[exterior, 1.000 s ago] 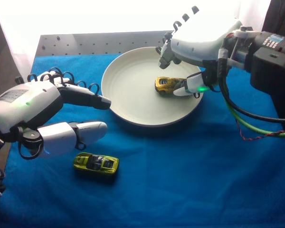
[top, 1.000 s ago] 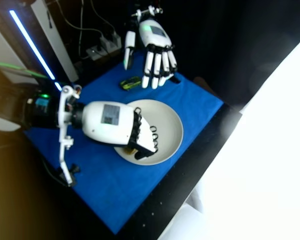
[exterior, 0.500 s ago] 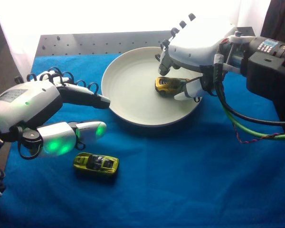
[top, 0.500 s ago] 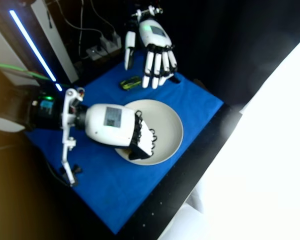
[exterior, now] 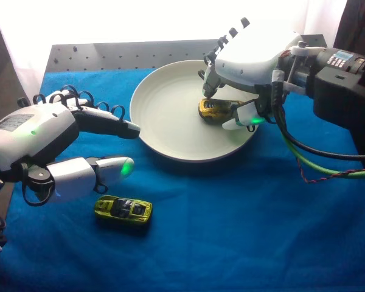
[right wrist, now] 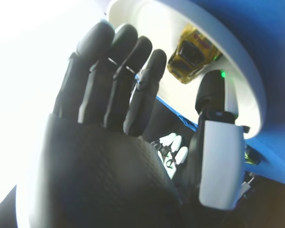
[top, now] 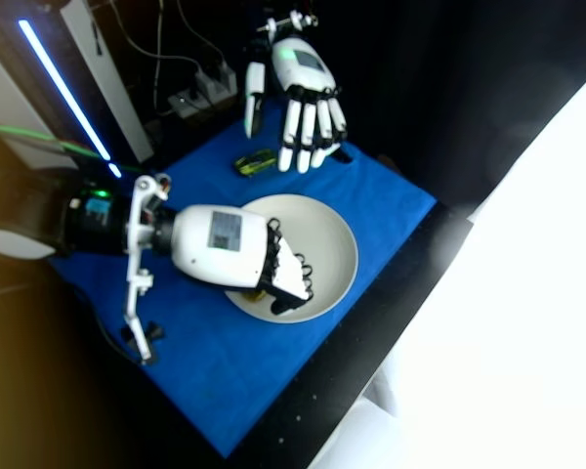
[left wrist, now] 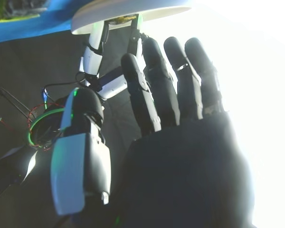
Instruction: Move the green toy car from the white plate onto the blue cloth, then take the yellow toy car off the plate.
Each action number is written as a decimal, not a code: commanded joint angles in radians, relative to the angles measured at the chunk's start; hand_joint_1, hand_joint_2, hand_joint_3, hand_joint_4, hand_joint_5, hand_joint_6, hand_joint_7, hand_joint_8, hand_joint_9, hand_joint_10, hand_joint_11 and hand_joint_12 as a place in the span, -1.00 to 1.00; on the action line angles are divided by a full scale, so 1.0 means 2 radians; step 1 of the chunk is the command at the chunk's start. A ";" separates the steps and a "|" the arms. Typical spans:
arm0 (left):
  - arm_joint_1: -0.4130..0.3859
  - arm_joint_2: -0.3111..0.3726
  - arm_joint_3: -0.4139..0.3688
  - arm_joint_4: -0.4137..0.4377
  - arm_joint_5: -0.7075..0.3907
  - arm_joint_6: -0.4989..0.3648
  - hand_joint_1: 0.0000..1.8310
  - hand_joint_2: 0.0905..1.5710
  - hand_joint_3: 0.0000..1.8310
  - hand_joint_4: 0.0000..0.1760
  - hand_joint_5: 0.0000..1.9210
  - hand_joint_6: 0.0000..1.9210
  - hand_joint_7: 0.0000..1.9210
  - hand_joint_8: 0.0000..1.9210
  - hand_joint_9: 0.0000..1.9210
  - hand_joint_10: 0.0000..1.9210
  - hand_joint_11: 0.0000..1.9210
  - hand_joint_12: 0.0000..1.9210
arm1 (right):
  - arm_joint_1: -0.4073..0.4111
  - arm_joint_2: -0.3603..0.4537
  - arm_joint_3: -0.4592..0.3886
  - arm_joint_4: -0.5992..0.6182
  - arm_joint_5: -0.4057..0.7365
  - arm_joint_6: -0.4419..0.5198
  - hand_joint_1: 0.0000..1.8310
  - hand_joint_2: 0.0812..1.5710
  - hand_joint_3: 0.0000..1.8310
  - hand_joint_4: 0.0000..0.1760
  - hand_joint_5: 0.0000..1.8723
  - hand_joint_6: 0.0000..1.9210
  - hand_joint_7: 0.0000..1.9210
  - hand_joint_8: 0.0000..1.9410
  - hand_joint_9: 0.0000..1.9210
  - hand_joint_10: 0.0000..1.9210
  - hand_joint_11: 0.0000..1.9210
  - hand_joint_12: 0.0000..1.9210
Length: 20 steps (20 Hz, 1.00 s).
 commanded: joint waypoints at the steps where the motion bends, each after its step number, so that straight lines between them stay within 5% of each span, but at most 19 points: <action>1: -0.004 -0.001 -0.002 0.007 -0.062 -0.001 -0.49 0.53 -1.00 -0.07 -0.20 -1.00 -0.27 -0.97 -0.68 -0.13 -1.00 0.67 | 0.003 -0.001 0.003 0.000 0.054 -0.002 0.08 0.23 -1.00 -1.00 -0.04 -0.98 -0.26 -0.20 -0.34 0.19 -0.46 0.76; 5: -0.003 -0.001 -0.003 0.007 -0.063 -0.001 -0.52 0.54 -1.00 0.29 -0.21 -1.00 -0.31 -0.99 -0.68 -0.27 -1.00 0.53 | 0.002 -0.003 0.004 0.000 0.052 -0.002 0.16 0.27 -1.00 -1.00 -0.03 -0.97 -0.19 -0.23 -0.23 0.15 -0.36 0.71; 8: -0.003 -0.001 -0.003 0.007 -0.065 -0.002 -0.55 0.54 -1.00 0.31 -0.21 -1.00 -0.31 -1.00 -0.61 -0.43 -1.00 0.56 | 0.000 -0.006 0.007 0.001 0.050 -0.002 0.23 0.30 -0.99 -1.00 0.03 -0.94 -0.14 -0.14 -0.19 0.26 -0.33 0.76; 9: -0.003 -0.001 -0.003 0.007 -0.065 -0.002 -0.55 0.54 -1.00 0.39 -0.20 -1.00 -0.31 -1.00 -0.62 -0.38 -1.00 0.60 | 0.000 -0.007 0.008 0.001 0.049 -0.002 0.25 0.39 -0.99 -1.00 0.00 -0.11 -0.14 -0.07 -0.20 0.29 -0.33 0.79; 10: -0.002 -0.001 -0.003 0.007 -0.065 -0.003 -0.55 0.54 -1.00 0.44 -0.20 -1.00 -0.31 -1.00 -0.63 -0.37 -1.00 0.60 | 0.000 -0.007 0.009 0.001 0.049 -0.002 0.24 0.45 -1.00 -1.00 -0.07 0.16 -0.17 -0.03 -0.23 0.33 -0.36 0.83; 11: -0.002 -0.001 -0.003 0.007 -0.065 -0.003 -0.54 0.55 -1.00 0.39 -0.20 -1.00 -0.33 -1.00 -0.64 -0.39 -1.00 0.55 | 0.000 -0.008 0.009 0.001 0.049 -0.002 0.31 0.48 -1.00 -1.00 -0.09 0.15 -0.11 0.35 -0.24 0.37 -0.36 0.85; 16: 0.002 -0.001 -0.003 0.003 -0.069 -0.004 -0.54 0.54 -1.00 0.39 -0.18 -0.99 -0.31 -0.99 -0.60 -0.46 -1.00 0.50 | 0.000 -0.007 0.007 0.003 0.050 -0.002 0.30 0.48 -1.00 -1.00 -0.07 0.18 -0.12 0.33 -0.19 0.25 -0.35 0.77; 17: 0.003 -0.001 -0.003 0.002 -0.069 -0.004 -0.23 0.64 -1.00 0.86 -0.34 0.28 -0.28 -0.98 -0.61 -0.38 -1.00 0.57 | 0.000 -0.007 0.006 0.003 0.052 -0.002 0.45 0.47 -1.00 -1.00 -0.10 0.18 -0.13 0.22 -0.17 0.47 -0.34 0.76; 18: 0.004 -0.001 -0.003 0.001 -0.069 -0.004 -0.23 0.64 -1.00 0.86 -0.34 0.28 -0.28 -0.98 -0.61 -0.38 -1.00 0.57 | 0.000 -0.007 0.005 0.003 0.055 -0.002 0.45 0.47 -1.00 -1.00 -0.10 0.18 -0.13 0.22 -0.17 0.47 -0.34 0.76; 19: 0.004 -0.002 -0.003 0.000 -0.069 -0.004 -0.19 0.69 -1.00 0.97 -0.41 0.59 -0.27 -0.98 -0.63 -0.31 -1.00 0.58 | 0.000 -0.006 0.003 0.003 0.059 -0.002 0.48 0.46 -1.00 -1.00 -0.10 0.19 -0.11 0.16 -0.16 0.48 -0.34 0.73; 20: 0.005 -0.002 -0.003 0.000 -0.070 -0.004 -0.43 0.58 -1.00 0.56 -0.45 -0.09 -0.27 -0.98 -0.64 -0.28 -1.00 0.57 | 0.001 -0.002 -0.001 0.003 0.067 -0.002 0.35 0.46 -1.00 -1.00 -0.08 0.18 -0.08 0.22 -0.15 0.26 -0.30 0.69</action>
